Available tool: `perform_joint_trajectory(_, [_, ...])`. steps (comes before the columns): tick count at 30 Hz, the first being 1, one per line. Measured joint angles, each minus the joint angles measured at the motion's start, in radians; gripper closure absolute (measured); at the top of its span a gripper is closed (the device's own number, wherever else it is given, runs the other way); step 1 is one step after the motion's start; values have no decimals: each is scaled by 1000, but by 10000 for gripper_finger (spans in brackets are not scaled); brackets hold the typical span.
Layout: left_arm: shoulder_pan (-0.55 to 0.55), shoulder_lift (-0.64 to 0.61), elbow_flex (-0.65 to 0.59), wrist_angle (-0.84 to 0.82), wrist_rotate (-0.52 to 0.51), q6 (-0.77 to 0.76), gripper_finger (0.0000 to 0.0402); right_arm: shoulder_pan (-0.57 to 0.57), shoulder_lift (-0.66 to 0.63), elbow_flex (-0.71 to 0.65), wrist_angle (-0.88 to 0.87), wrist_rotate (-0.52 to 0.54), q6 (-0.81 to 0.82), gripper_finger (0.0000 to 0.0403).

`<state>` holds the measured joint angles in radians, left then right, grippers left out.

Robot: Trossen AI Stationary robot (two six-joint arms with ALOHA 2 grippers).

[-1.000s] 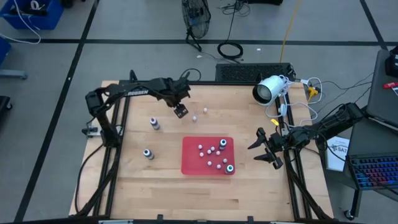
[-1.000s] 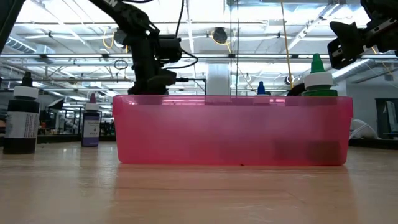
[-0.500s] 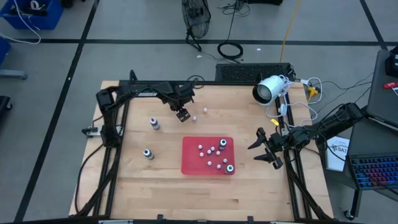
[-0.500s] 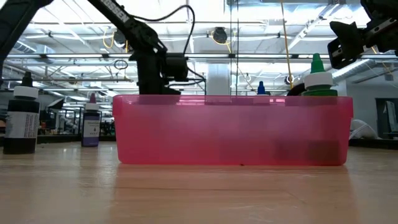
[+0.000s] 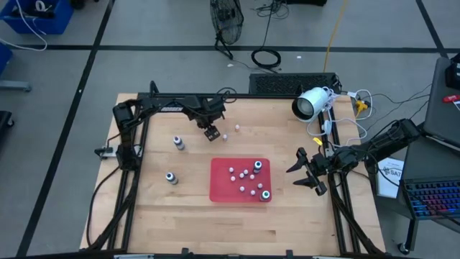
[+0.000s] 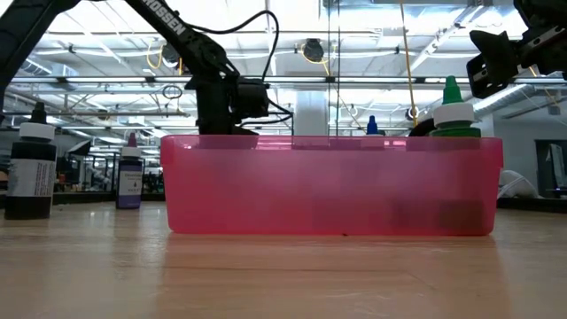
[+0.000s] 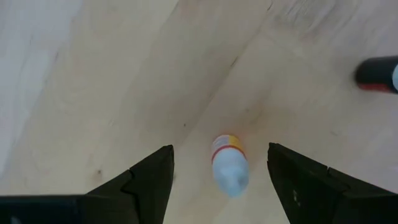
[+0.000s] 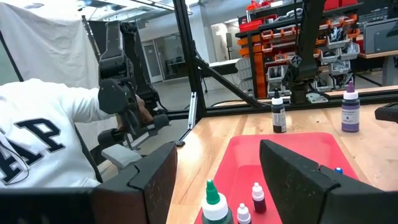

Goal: Pick & Place food coloring
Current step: Put the small orange food coloring bottle into the pink bin

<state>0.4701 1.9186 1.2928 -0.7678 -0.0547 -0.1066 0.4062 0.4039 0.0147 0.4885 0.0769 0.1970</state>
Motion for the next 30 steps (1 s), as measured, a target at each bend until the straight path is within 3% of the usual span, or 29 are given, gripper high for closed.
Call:
perform_joint_trajectory(9, [0, 0, 0, -12, -25, 3, 156, 0, 0, 0, 0, 0, 0, 187])
perform_joint_trajectory(22, [1, 0, 0, -4, -24, 7, 307, 0, 0, 0, 0, 0, 0, 187])
perform_joint_trajectory(30, [1, 0, 1, 3, -12, 36, 330, 0, 0, 0, 0, 0, 0, 187])
